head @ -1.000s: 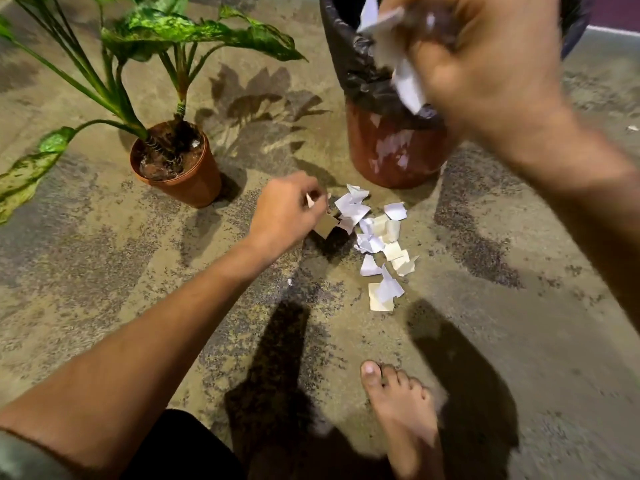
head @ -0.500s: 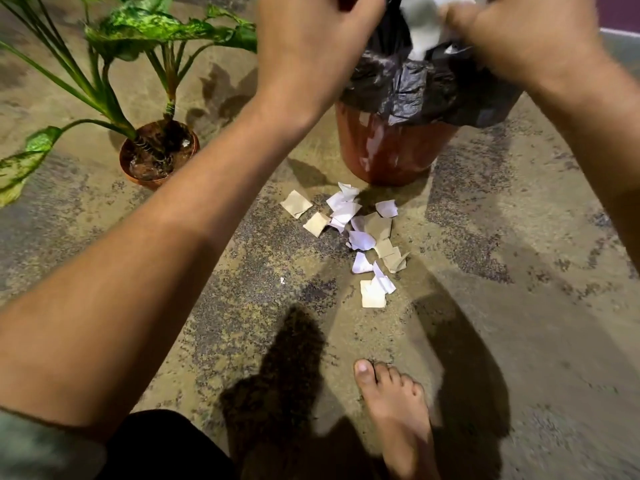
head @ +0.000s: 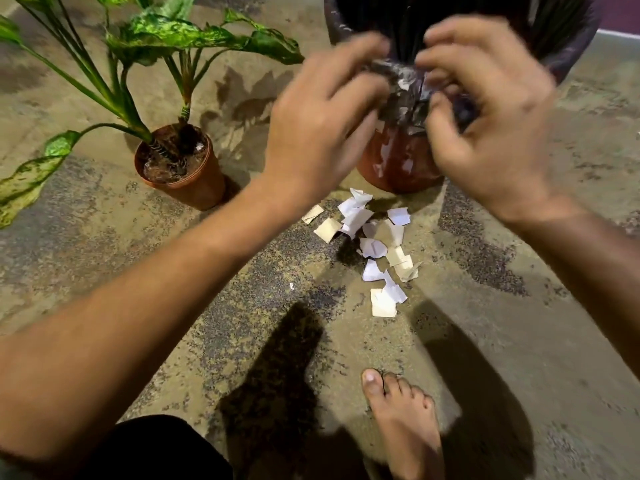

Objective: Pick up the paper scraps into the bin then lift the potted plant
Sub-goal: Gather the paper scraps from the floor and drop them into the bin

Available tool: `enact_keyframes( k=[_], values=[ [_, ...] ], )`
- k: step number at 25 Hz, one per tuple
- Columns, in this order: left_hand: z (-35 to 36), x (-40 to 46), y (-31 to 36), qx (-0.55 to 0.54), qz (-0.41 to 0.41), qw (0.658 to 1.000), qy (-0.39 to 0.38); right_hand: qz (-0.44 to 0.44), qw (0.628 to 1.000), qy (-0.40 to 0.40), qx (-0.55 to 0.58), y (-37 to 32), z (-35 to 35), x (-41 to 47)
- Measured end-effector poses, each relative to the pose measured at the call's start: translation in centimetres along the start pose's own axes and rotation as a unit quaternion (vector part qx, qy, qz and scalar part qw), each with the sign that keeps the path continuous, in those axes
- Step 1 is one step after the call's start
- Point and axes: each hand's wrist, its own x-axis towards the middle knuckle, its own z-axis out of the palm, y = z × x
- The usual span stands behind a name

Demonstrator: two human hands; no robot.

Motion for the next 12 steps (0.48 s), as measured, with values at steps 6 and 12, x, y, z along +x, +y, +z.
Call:
enact_keyframes(
  k=[6, 12],
  values=[
    [-1.0, -13.5, -3.3, 0.007, -0.219, 0.896, -0.387, -0.318, 0.887, 0.333, 0.038, -0.3, -20.4, 9.7],
    [-0.8, -20.7, -5.1, 0.053, -0.228, 0.784, -0.575, -0.286, 0.926, 0.234, -0.083, -1.5, -20.7, 14.8]
  ],
)
